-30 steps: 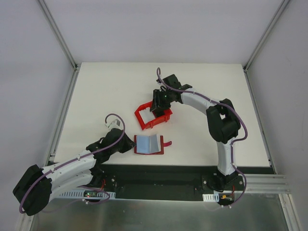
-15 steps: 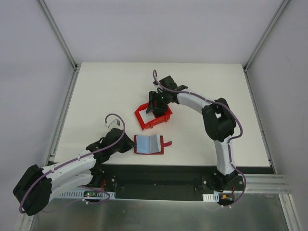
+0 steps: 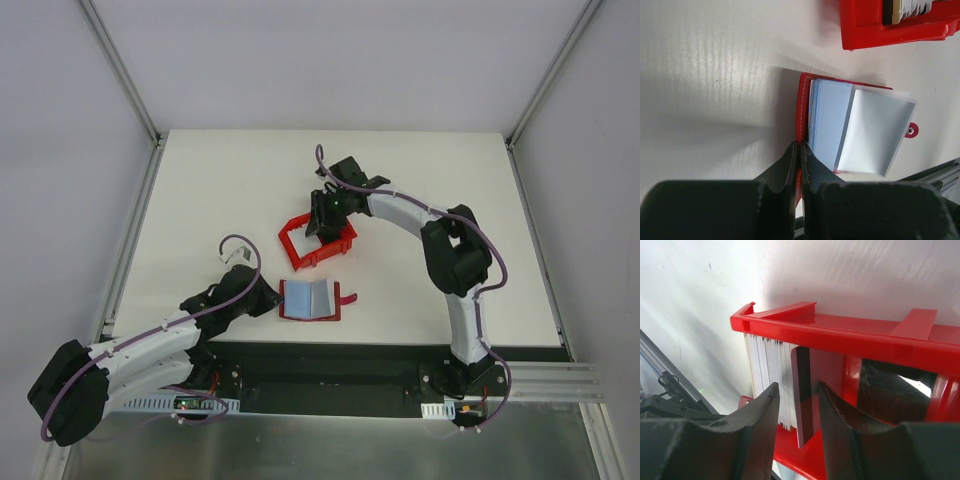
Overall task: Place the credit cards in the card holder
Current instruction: Pick up the credit card from the storage box, then insert the credit card into the card holder.
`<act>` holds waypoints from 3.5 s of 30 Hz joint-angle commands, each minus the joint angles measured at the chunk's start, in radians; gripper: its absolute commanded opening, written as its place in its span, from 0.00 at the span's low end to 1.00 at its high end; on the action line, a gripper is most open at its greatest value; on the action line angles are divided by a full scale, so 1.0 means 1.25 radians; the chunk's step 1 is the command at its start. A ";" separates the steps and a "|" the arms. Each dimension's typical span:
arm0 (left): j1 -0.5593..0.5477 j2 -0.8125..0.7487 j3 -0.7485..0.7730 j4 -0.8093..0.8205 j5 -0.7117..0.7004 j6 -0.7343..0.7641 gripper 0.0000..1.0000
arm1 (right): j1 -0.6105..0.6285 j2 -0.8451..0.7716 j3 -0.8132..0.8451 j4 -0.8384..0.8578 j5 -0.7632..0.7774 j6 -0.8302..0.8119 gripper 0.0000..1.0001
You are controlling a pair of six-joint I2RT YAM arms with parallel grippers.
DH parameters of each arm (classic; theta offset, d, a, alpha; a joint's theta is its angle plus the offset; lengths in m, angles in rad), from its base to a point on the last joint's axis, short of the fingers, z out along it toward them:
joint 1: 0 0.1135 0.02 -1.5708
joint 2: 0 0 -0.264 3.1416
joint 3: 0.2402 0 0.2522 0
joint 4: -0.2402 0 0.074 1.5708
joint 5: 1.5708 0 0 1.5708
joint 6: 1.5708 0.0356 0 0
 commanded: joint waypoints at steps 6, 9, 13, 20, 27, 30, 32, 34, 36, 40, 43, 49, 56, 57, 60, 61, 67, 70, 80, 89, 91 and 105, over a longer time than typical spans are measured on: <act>-0.005 0.011 0.029 0.005 -0.021 0.011 0.00 | 0.005 -0.073 0.006 -0.018 -0.007 -0.010 0.37; -0.005 0.012 0.030 0.005 -0.021 0.010 0.00 | 0.005 -0.075 0.006 -0.016 -0.003 -0.007 0.35; -0.005 0.012 0.030 0.004 -0.020 0.012 0.00 | 0.005 -0.080 0.005 -0.016 0.005 -0.005 0.28; -0.005 0.012 0.028 0.004 -0.020 0.010 0.00 | 0.005 -0.097 0.003 -0.021 0.037 -0.010 0.17; -0.005 0.004 0.023 0.004 -0.017 0.011 0.00 | 0.001 -0.123 0.023 -0.058 0.145 -0.044 0.01; -0.005 -0.003 0.017 0.004 -0.016 0.010 0.00 | 0.000 -0.142 0.031 -0.075 0.208 -0.056 0.01; -0.005 -0.007 0.013 0.004 -0.013 0.010 0.00 | 0.001 -0.163 0.028 -0.073 0.232 -0.063 0.00; -0.005 -0.008 0.008 0.004 -0.012 0.009 0.00 | 0.007 -0.191 0.031 -0.085 0.274 -0.060 0.01; -0.005 -0.010 0.009 0.004 -0.012 0.009 0.00 | 0.024 -0.225 0.026 -0.094 0.338 -0.054 0.01; -0.005 -0.007 0.009 0.002 -0.011 0.007 0.00 | 0.104 -0.270 0.027 -0.145 0.575 -0.043 0.00; -0.005 -0.007 0.010 0.001 -0.013 0.006 0.00 | 0.167 -0.276 0.042 -0.205 0.740 -0.016 0.01; -0.005 -0.008 0.008 -0.003 -0.017 -0.001 0.00 | 0.282 -0.248 0.077 -0.302 1.027 0.054 0.00; -0.005 -0.009 -0.001 -0.003 -0.018 -0.017 0.00 | 0.360 -0.185 0.163 -0.451 1.191 0.142 0.00; -0.005 -0.011 -0.001 -0.003 -0.017 -0.020 0.00 | 0.364 -0.184 0.163 -0.463 1.200 0.153 0.00; -0.005 -0.019 -0.005 -0.003 -0.018 -0.024 0.00 | 0.371 -0.188 0.159 -0.490 1.209 0.191 0.00; -0.005 -0.019 -0.007 -0.003 -0.020 -0.028 0.00 | 0.373 -0.193 0.154 -0.493 1.214 0.200 0.00; -0.005 -0.025 -0.015 -0.003 -0.022 -0.033 0.00 | 0.378 -0.234 0.119 -0.494 1.181 0.221 0.00; -0.005 -0.024 -0.019 -0.003 -0.022 -0.037 0.00 | 0.380 -0.301 0.052 -0.418 1.075 0.184 0.00; -0.005 -0.031 -0.040 0.012 -0.010 -0.065 0.00 | 0.374 -0.625 -0.455 0.095 0.532 0.230 0.01; -0.005 -0.016 -0.059 0.040 0.001 -0.091 0.00 | 0.355 -0.570 -0.570 0.261 0.372 0.321 0.01; -0.005 -0.013 -0.061 0.043 0.003 -0.091 0.00 | 0.339 -0.554 -0.607 0.310 0.333 0.342 0.01; -0.005 0.029 -0.066 0.083 0.028 -0.096 0.00 | 0.249 -0.520 -0.765 0.531 0.268 0.407 0.00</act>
